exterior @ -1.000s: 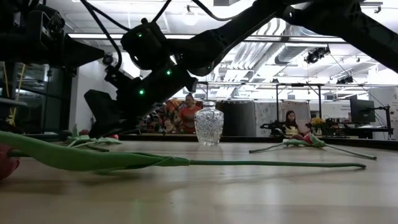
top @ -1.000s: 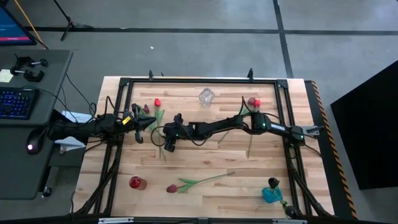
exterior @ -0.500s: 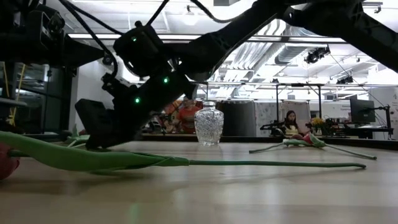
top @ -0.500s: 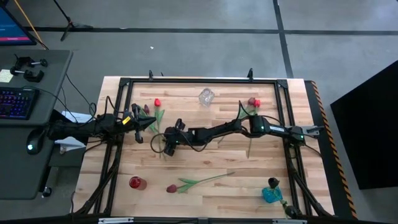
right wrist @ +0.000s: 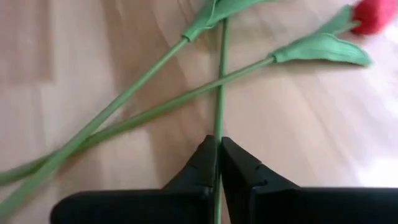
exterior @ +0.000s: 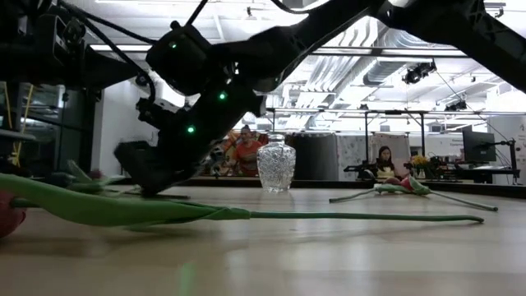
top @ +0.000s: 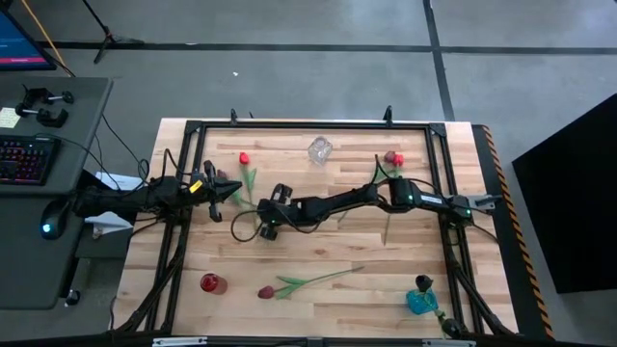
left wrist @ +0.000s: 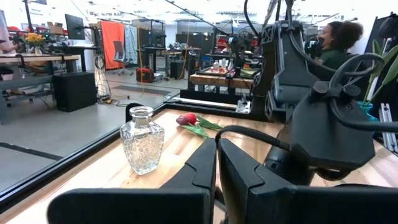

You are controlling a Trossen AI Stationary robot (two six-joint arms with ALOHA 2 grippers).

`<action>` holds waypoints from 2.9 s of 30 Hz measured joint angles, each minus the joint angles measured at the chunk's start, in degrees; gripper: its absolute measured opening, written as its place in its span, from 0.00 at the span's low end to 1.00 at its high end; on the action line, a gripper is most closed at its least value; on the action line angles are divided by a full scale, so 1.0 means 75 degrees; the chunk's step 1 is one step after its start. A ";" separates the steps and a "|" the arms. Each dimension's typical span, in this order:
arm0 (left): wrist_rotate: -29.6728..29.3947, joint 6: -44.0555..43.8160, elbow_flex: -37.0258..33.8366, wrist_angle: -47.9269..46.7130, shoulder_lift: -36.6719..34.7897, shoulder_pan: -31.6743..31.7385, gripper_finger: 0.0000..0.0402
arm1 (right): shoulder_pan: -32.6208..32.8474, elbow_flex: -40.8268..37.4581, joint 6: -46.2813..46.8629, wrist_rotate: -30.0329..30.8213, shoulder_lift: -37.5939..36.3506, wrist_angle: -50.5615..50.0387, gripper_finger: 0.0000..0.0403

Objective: Sort flowers into vase by color
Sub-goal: Put the black flower into the blue vase

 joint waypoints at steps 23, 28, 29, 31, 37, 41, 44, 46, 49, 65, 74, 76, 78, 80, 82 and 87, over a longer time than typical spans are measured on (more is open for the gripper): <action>-0.0003 0.0002 0.0000 0.0001 0.0000 0.0000 0.02 | 0.0817 -0.0032 -0.3842 0.4022 -0.2838 -0.4594 0.00; -0.0003 0.0000 0.0000 0.0000 0.0000 0.0002 0.02 | 0.1072 -0.0012 -0.4608 0.4849 -0.3321 -0.4786 0.00; 0.0000 0.0002 0.0000 0.0002 -0.0002 0.0001 0.02 | 0.1115 -0.0009 -0.4774 0.5054 -0.3397 -0.4861 0.00; -0.0002 0.0001 0.0000 0.0002 0.0000 0.0000 0.02 | 0.1181 -0.0009 -0.5196 0.5404 -0.3426 -0.5020 0.00; -0.0002 0.0003 0.0000 -0.0001 0.0000 0.0000 0.02 | 0.1223 0.0091 -0.6617 0.5542 -0.3520 -0.5100 0.00; -0.0001 0.0003 0.0000 0.0001 -0.0002 -0.0001 0.02 | 0.1423 0.0093 -0.7475 0.5914 -0.3514 -0.5105 0.00; 0.0000 0.0001 0.0000 -0.0002 -0.0001 0.0000 0.02 | 0.1433 0.0096 -0.7765 0.6475 -0.3520 -0.5218 0.00; 0.0000 0.0003 0.0000 -0.0002 0.0000 0.0001 0.02 | 0.1419 0.0096 -0.7965 0.6860 -0.3517 -0.5359 0.00; 0.0000 0.0003 0.0000 0.0001 0.0000 -0.0001 0.02 | 0.1443 0.0096 -0.7948 0.7003 -0.3517 -0.5329 0.00; 0.0000 0.0003 0.0000 -0.0004 0.0000 -0.0001 0.02 | 0.1223 0.0577 -0.1559 0.4574 -0.5215 -0.8565 0.00; 0.0000 0.0003 0.0000 0.0001 0.0000 -0.0001 0.02 | 0.1904 -0.2634 -0.0496 0.3867 -0.8488 -0.5986 0.00; 0.0000 0.0003 0.0000 0.0001 -0.0003 -0.0001 0.02 | 0.2086 -0.3818 -0.0503 0.3765 -0.9344 -0.4749 0.00; 0.0000 0.0001 0.0000 0.0001 -0.0001 0.0002 0.02 | 0.2202 -0.5064 -0.0553 0.3449 -1.0149 -0.3331 0.00; -0.0002 0.0002 0.0000 -0.0002 -0.0002 0.0001 0.02 | 0.2241 -0.6243 -0.0588 0.3115 -1.0888 -0.1963 0.00; -0.0003 0.0000 0.0000 0.0001 0.0000 -0.0001 0.02 | 0.2239 -0.7252 -0.0705 0.2881 -1.1468 -0.0719 0.00; -0.0001 0.0003 0.0000 -0.0002 -0.0002 0.0000 0.02 | 0.2193 -0.8551 -0.0467 0.2508 -1.2299 0.0734 0.00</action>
